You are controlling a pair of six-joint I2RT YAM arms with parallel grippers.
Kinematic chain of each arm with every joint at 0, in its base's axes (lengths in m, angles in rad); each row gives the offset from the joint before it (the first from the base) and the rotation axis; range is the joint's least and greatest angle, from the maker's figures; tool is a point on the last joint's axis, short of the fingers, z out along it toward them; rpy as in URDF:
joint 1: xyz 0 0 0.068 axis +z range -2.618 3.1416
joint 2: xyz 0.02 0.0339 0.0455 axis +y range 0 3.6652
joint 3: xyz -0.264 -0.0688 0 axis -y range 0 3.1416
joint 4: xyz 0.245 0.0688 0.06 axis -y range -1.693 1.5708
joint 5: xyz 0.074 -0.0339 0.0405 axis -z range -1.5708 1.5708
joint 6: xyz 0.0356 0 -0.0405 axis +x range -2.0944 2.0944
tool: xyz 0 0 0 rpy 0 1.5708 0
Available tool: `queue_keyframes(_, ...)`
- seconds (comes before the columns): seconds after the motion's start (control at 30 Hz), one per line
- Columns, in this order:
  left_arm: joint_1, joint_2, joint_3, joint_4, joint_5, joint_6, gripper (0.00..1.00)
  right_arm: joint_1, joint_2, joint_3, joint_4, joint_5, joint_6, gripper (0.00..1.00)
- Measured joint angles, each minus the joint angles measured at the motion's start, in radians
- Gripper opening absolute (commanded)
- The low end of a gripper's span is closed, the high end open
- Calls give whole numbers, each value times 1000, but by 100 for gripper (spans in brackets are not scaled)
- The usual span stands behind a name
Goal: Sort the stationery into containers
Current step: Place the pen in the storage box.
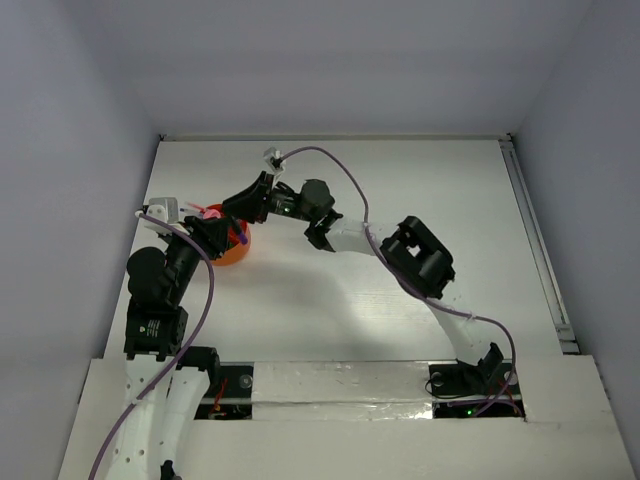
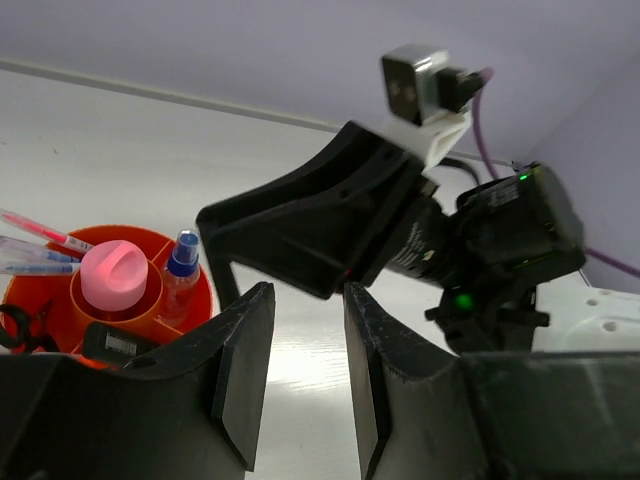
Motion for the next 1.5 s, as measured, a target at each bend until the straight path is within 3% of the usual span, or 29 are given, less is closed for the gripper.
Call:
queue_keyframes(0.6,0,-2,0,-6,-3,6,46,70,126,165,-14,74,-131,0)
queue_keyframes(1.0,0,1,5,-6,-3,7,46,82,161,159,-32,216,-232,0)
queue_keyframes(1.33,0,7,8,-6,-3,7,46,90,159,28,79,302,-284,0)
queue_keyframes(1.43,0,11,8,-6,-3,8,46,95,153,-6,109,328,-307,6)
queue_keyframes(1.5,0,13,8,-6,-3,8,47,98,150,-25,124,344,-325,18)
